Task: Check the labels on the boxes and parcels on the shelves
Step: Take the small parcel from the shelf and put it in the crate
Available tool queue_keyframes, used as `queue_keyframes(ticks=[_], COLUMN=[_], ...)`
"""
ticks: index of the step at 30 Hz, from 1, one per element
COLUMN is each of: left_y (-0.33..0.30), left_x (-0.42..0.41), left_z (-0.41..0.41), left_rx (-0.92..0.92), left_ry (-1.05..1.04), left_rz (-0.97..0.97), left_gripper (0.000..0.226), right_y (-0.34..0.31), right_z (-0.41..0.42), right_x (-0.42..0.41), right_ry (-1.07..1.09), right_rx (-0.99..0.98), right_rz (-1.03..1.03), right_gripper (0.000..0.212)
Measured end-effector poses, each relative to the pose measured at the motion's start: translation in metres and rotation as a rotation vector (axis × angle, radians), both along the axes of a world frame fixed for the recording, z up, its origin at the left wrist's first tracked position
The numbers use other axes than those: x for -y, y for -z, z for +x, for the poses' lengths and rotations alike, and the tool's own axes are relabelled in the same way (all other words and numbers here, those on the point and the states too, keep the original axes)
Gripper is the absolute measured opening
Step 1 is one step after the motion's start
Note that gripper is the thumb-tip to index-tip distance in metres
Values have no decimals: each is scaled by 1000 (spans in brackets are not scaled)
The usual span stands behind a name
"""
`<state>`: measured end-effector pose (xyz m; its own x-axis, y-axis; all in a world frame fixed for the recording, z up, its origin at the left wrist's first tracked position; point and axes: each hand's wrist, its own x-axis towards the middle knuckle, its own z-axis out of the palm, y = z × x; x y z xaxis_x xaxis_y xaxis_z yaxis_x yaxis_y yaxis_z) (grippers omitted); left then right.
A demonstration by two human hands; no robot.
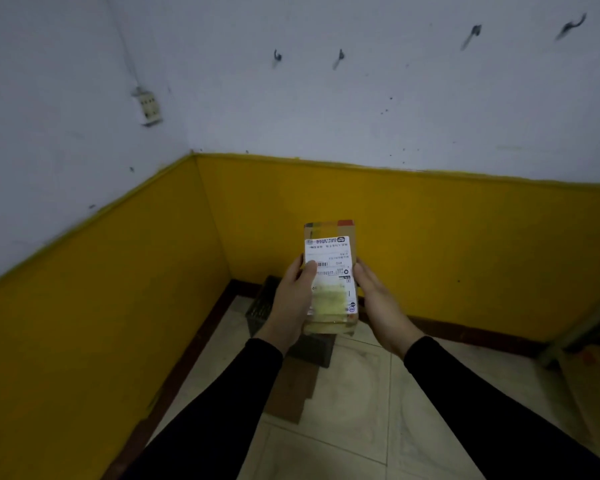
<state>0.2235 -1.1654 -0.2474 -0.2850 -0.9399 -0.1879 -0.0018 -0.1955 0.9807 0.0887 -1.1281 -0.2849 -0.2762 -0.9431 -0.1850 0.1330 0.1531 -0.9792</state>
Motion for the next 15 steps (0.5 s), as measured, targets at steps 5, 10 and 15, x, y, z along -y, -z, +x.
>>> queue_keyframes(ticks=[5,10,15], left_y=[2,11,24], left_x=[52,99,141], left_z=[48,65,55], left_rx=[10,20,78], left_ry=[-2,49,115], left_rz=[-36,-45,-64], left_gripper=[19,22,23], right_y=[2,7,17], right_z=[50,71,62], right_x=[48,86,120], right_ry=[4,36,96], right_rx=[-9,-37,-27], right_rz=[0,-28,-17], right_gripper=[65,64,67])
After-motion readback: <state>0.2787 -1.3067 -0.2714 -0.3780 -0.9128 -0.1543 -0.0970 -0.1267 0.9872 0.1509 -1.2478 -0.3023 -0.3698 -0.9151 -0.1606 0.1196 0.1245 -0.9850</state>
